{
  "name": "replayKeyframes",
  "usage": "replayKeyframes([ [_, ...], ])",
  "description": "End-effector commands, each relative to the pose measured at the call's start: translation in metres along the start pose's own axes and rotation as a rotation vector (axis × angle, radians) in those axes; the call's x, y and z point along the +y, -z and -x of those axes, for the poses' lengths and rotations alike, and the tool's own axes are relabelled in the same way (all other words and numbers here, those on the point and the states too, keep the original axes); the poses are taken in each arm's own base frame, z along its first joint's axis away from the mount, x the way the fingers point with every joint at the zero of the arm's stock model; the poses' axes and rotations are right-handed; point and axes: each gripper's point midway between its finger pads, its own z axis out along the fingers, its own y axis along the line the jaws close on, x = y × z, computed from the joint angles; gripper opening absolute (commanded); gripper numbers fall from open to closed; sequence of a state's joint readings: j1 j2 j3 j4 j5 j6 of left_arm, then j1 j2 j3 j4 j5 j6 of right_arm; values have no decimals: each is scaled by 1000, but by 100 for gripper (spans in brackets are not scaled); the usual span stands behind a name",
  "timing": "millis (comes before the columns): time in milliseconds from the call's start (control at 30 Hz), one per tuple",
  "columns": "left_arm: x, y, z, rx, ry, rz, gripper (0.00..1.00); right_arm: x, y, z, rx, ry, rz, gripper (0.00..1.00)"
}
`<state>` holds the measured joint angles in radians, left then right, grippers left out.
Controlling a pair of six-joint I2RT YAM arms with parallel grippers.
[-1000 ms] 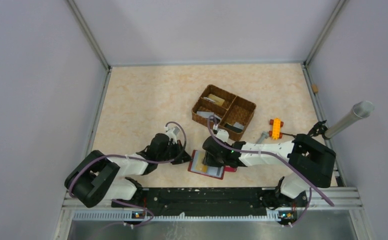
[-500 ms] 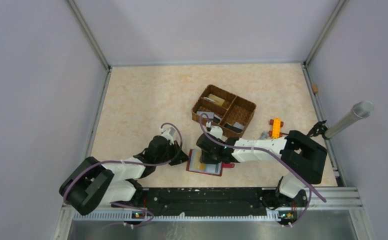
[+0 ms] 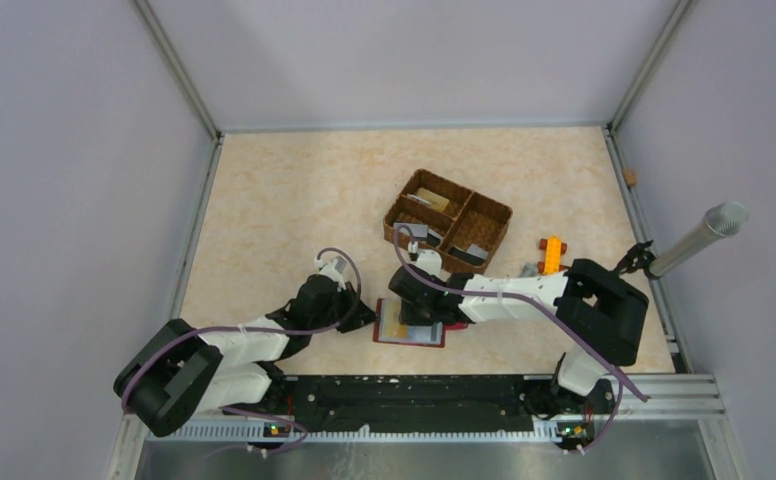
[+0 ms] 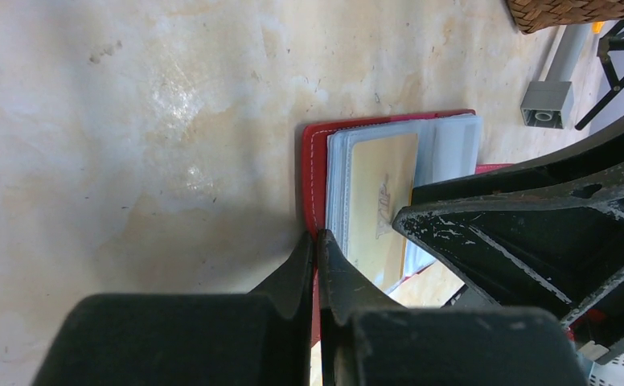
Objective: Put the credit cards into the card holder
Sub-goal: Insert the credit card into the card holder.
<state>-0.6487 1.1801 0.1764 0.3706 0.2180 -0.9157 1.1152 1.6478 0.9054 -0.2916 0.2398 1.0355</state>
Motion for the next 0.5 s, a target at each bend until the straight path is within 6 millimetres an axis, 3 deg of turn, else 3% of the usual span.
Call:
replayKeyframes([
  [0, 18, 1, -12, 14, 23, 63, 0, -3, 8, 15, -63, 54, -45, 32],
  [200, 18, 2, -10, -4, 42, 56, 0, -3, 21, 8, -70, 134, -49, 57],
  [467, 14, 4, -11, -5, 50, 34, 0, 12, 18, 2, -80, 238, -129, 66],
])
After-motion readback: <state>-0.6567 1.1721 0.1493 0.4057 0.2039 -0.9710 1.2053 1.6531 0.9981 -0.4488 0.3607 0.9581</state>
